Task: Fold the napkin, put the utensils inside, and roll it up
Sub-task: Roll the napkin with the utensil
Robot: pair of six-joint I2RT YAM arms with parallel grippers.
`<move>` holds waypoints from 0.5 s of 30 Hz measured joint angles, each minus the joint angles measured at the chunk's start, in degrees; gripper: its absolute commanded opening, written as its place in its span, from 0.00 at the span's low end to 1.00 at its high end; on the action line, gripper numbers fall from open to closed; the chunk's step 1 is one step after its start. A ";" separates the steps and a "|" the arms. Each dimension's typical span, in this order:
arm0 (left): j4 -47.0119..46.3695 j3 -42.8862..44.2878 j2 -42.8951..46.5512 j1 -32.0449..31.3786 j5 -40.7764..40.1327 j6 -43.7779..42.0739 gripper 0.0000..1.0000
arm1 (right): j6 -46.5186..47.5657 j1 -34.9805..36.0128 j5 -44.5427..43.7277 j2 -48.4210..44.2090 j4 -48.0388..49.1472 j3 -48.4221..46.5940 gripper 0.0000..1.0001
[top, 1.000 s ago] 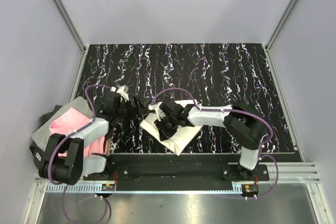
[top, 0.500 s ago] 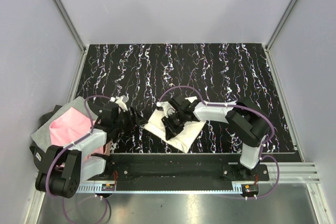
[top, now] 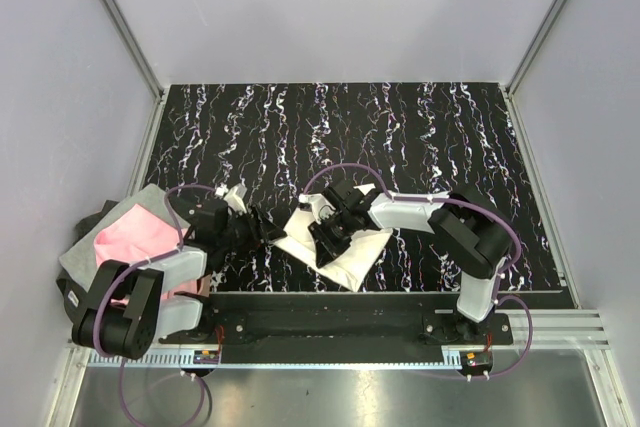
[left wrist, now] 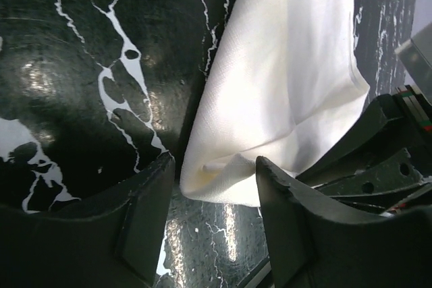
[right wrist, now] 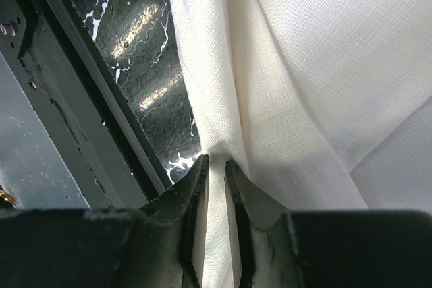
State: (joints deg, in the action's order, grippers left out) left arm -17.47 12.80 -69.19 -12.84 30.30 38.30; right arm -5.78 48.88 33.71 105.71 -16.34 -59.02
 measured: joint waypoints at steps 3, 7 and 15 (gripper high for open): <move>-1.68 -0.94 0.00 -0.15 0.39 0.59 0.52 | 0.00 -0.13 0.33 0.28 -0.35 -0.33 0.25; -1.90 -1.27 -0.48 -0.26 0.37 1.01 0.36 | 0.00 -0.15 0.39 0.39 -0.61 -0.52 0.25; -1.64 -0.87 -3.19 -0.48 0.68 0.85 0.00 | -0.17 -0.13 0.42 0.37 -1.51 -1.11 0.46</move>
State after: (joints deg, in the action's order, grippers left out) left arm -19.11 11.92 -72.38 -13.32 30.98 39.16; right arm -5.96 48.75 34.13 106.08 -17.85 -60.14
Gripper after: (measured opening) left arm 0.101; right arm 0.335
